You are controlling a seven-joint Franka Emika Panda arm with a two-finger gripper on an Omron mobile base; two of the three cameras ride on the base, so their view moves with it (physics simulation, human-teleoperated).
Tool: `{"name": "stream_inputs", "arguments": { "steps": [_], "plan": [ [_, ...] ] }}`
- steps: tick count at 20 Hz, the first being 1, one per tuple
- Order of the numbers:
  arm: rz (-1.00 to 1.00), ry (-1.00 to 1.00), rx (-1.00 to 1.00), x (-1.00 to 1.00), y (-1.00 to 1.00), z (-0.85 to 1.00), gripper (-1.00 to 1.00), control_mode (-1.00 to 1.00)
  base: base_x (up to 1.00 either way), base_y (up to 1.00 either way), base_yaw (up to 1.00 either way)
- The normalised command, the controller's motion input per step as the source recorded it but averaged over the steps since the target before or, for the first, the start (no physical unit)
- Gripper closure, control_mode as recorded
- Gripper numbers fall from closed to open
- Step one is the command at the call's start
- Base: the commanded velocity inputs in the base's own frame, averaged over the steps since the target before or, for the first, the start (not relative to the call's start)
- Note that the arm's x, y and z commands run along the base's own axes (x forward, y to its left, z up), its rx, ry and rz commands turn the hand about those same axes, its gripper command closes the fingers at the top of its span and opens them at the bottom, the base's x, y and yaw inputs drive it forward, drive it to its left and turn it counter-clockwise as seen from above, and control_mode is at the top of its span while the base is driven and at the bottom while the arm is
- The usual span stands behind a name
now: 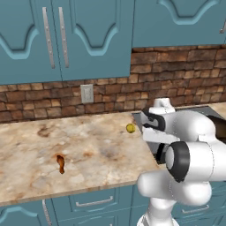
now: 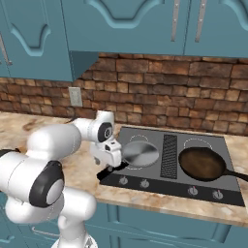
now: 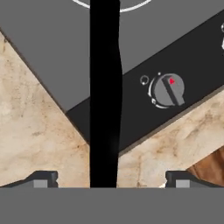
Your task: Place both pans onto different burners. Then place the lemon and the chicken drumstick on different pans.
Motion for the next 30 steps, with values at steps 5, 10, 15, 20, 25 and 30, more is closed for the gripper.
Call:
{"name": "stream_inputs", "arguments": {
  "steps": [5,10,15,20,25,30],
  "plan": [
    [0.0,0.0,0.0,0.06,0.37,0.62,-1.0,-1.0,0.0,0.0,0.0],
    [0.02,0.09,0.0,0.34,0.54,0.47,-1.0,-1.0,0.0,0.0,0.0],
    [0.01,0.05,0.0,0.64,0.33,0.18,-1.0,-1.0,0.0,0.0,0.0],
    [0.04,0.03,0.0,0.59,0.02,0.01,-1.0,-1.0,0.0,0.0,0.0],
    [0.03,0.0,0.0,0.44,0.0,-0.04,-1.0,-1.0,0.0,0.0,0.0],
    [0.02,-0.03,0.0,0.36,0.04,-0.32,-1.0,-1.0,0.0,0.0,0.0]
  ]
}}
